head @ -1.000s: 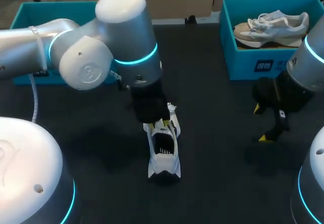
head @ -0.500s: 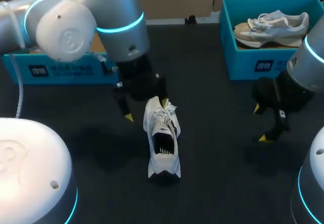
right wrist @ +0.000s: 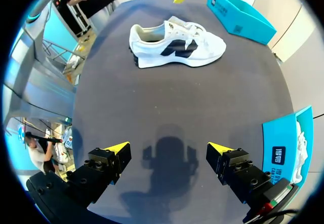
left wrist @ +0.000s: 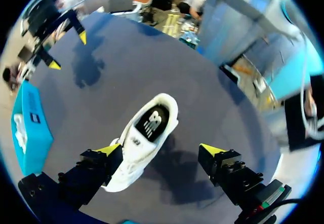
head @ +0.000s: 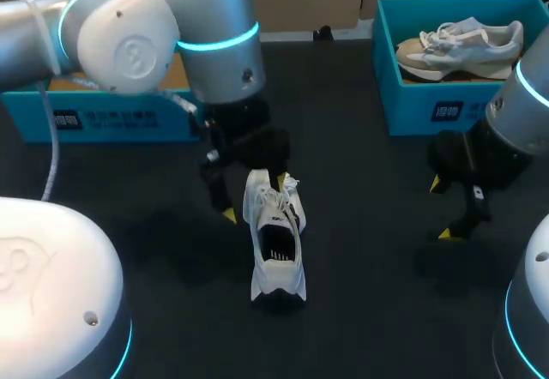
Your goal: Take the shoe out of the shoebox, open the shoe tongue, remove and reinsert the insole, then place the shoe into the shoebox
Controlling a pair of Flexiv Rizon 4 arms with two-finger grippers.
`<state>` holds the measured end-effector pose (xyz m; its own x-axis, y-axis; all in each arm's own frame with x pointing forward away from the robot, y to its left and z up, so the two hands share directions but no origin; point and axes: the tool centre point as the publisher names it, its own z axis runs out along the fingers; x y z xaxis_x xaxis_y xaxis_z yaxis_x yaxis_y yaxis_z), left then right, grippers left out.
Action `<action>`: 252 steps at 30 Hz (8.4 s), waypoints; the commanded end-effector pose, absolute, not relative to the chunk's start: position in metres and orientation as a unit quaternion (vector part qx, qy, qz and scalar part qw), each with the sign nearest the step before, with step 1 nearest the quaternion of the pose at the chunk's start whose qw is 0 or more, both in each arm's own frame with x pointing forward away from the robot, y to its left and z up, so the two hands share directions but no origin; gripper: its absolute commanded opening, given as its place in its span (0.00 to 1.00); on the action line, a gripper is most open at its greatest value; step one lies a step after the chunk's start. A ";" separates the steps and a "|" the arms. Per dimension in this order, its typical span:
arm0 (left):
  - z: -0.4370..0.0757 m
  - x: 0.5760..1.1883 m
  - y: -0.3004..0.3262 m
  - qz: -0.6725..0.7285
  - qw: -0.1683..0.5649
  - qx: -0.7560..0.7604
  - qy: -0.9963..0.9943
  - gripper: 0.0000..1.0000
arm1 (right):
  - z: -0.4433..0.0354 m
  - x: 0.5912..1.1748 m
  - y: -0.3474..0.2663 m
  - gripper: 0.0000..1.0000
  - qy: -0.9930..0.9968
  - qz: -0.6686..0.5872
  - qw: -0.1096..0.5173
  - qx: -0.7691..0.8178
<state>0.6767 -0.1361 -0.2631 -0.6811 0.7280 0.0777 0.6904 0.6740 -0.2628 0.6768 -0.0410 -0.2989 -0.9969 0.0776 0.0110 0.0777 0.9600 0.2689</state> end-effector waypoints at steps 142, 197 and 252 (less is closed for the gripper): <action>-0.106 0.775 -0.030 0.007 0.040 -0.029 -0.999 0.00 | -0.300 0.676 -0.041 1.00 -0.990 -0.136 -0.001 -0.039; -0.120 1.015 0.195 0.008 0.039 0.017 -0.999 0.00 | -0.300 0.676 -0.041 1.00 -0.990 -0.136 -0.001 -0.039; -0.183 1.052 0.310 -0.195 0.014 -0.693 -0.694 0.00 | -0.300 0.676 -0.041 1.00 -0.990 -0.136 -0.001 -0.039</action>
